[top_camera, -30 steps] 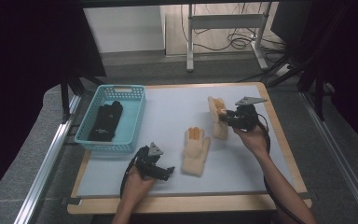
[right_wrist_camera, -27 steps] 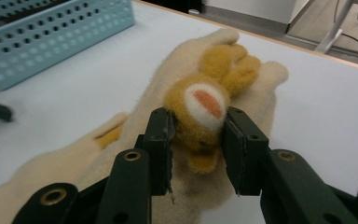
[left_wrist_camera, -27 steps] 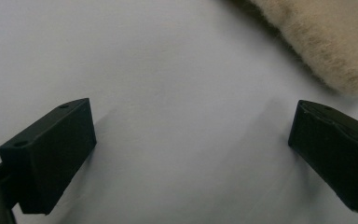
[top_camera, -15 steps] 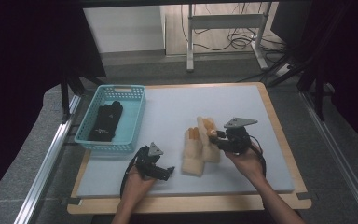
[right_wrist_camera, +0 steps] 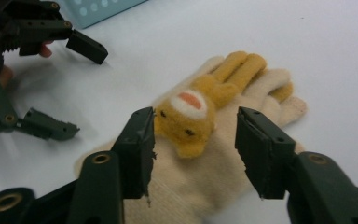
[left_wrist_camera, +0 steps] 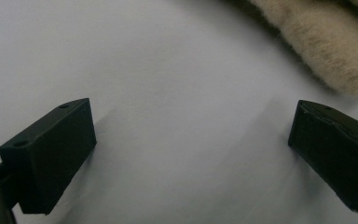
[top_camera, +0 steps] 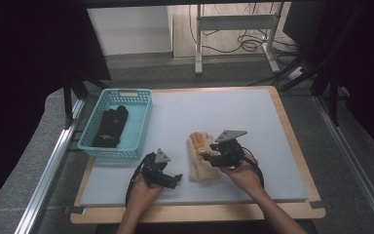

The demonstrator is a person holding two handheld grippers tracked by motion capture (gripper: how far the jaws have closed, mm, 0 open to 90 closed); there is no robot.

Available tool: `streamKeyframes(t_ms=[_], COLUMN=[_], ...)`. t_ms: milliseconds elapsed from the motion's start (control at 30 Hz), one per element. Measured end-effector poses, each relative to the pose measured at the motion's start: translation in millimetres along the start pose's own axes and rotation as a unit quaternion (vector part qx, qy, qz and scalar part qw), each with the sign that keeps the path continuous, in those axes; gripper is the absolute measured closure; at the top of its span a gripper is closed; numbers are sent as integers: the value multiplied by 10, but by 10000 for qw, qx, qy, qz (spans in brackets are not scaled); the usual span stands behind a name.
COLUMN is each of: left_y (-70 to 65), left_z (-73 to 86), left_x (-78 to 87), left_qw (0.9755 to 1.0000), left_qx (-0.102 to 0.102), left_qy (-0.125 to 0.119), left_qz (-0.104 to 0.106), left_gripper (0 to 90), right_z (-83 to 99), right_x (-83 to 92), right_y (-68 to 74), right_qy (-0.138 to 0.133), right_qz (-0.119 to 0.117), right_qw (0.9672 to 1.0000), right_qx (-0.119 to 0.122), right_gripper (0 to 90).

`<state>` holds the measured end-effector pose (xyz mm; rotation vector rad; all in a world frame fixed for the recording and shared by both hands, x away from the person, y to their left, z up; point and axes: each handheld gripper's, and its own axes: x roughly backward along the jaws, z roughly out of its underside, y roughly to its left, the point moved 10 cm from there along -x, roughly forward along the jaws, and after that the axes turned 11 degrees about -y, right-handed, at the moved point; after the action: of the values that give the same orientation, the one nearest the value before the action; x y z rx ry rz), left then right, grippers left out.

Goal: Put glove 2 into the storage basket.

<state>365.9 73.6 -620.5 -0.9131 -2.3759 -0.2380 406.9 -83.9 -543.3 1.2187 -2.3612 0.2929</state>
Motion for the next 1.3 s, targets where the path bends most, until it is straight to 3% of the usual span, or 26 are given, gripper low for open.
streamKeyframes(t_ms=[133, 200, 333, 433, 467, 533, 700, 900, 1067, 1200, 1300], left_y=[0, 0, 0, 1, 0, -2, 0, -1, 0, 0, 0], left_z=[0, 0, 0, 2, 2, -1, 0, -1, 0, 0, 0], left_x=[0, 0, 0, 2, 2, -1, 0, -1, 0, 0, 0], left_qw=[10000, 10000, 10000, 10000, 10000, 10000, 10000, 10000, 10000, 10000, 10000], left_qx=[1, 1, 0, -9, -8, 10, -2, 8, 0, 1, 2], left_qy=[1, 0, -1, 11, 11, -5, 2, -4, -1, -1, -2], left_qz=[1, 0, -1, 7, 7, 2, 1, -1, 0, -1, 0], left_gripper=[10, 10, 10, 10, 10, 10, 10, 10, 10, 10, 10], right_z=[-38, -40, 21, 94, 109, 87, -27, -186, -110, 55, 83], right_x=[-6, -57, -217, -300, -309, -287, -147, -3, -114, -272, -299], right_y=[-18, 16, 36, 40, 27, 28, 79, 139, 115, 105, 96], right_qy=[-108, -124, 108, 251, 252, 194, 114, 59, 145, 293, 230], right_qz=[-399, -696, -916, -1079, -1030, -979, -647, -196, 102, 141, 114], right_qw=[9990, 9970, 9920, 9888, 9883, 9902, 9941, 9989, 9997, 9995, 9996], right_qx=[179, 324, 867, 1001, 1095, 978, 862, 414, 164, -37, -67], right_gripper=[439, 438, 439, 496, 533, 583, 603, 603, 599, 566, 510])
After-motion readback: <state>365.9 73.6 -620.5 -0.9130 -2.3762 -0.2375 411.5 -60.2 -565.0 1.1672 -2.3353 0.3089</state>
